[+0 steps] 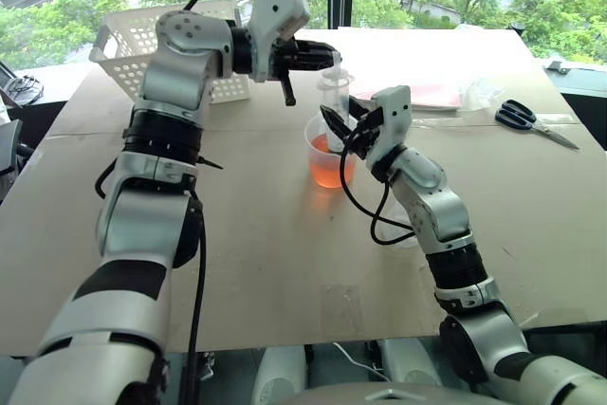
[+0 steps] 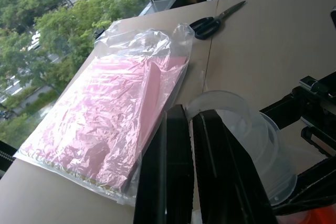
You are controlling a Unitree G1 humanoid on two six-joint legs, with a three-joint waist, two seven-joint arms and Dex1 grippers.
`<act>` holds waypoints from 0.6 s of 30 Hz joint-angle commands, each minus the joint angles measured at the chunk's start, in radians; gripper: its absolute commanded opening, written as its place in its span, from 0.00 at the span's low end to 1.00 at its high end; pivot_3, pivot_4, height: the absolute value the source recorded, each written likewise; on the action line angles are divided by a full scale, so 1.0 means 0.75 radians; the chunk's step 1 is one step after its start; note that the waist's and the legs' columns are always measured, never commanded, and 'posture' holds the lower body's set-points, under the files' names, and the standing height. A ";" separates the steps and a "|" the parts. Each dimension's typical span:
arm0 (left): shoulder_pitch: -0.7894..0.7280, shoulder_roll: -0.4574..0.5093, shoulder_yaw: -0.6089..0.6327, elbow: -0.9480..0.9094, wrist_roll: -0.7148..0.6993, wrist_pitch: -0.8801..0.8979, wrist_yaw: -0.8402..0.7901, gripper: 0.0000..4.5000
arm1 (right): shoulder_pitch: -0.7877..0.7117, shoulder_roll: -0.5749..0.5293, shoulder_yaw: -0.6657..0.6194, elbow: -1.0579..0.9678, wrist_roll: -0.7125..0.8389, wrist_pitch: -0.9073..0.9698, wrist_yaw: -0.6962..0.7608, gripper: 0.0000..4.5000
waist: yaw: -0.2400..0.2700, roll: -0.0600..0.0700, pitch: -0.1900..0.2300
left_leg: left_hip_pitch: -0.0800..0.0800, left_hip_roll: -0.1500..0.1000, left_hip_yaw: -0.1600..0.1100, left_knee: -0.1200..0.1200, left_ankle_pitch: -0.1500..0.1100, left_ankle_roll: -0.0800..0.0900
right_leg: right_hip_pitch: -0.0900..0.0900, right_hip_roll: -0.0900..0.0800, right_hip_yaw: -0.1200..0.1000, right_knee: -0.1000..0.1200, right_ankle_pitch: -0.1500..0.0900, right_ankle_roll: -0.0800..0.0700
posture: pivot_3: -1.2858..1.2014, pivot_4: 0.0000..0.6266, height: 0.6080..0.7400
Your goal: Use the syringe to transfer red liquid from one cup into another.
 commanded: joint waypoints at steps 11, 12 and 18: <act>-0.131 0.024 0.100 0.043 0.002 -0.083 0.090 0.00 | 0.015 0.018 0.090 -0.047 0.003 0.011 0.072 0.32 | 0.000 0.000 0.000 | 0.000 0.000 0.000 0.000 0.000 0.000 | 0.000 0.000 0.000 0.000 0.000 0.000 | 0.52 0.24 1.00; -0.134 0.025 0.101 0.048 0.003 -0.084 0.093 0.00 | 0.014 0.017 0.090 -0.045 0.002 0.011 0.073 0.32 | 0.000 0.000 0.000 | 0.000 0.000 0.000 0.000 0.000 0.000 | 0.000 0.000 0.000 0.000 0.000 0.000 | 0.52 0.24 1.00; -0.125 0.029 0.103 0.044 0.005 -0.086 0.088 0.00 | 0.008 0.015 0.088 -0.040 0.002 0.010 0.077 0.32 | 0.000 0.000 0.000 | 0.000 0.000 0.000 0.000 0.000 0.000 | 0.000 0.000 0.000 0.000 0.000 0.000 | 0.52 0.24 1.00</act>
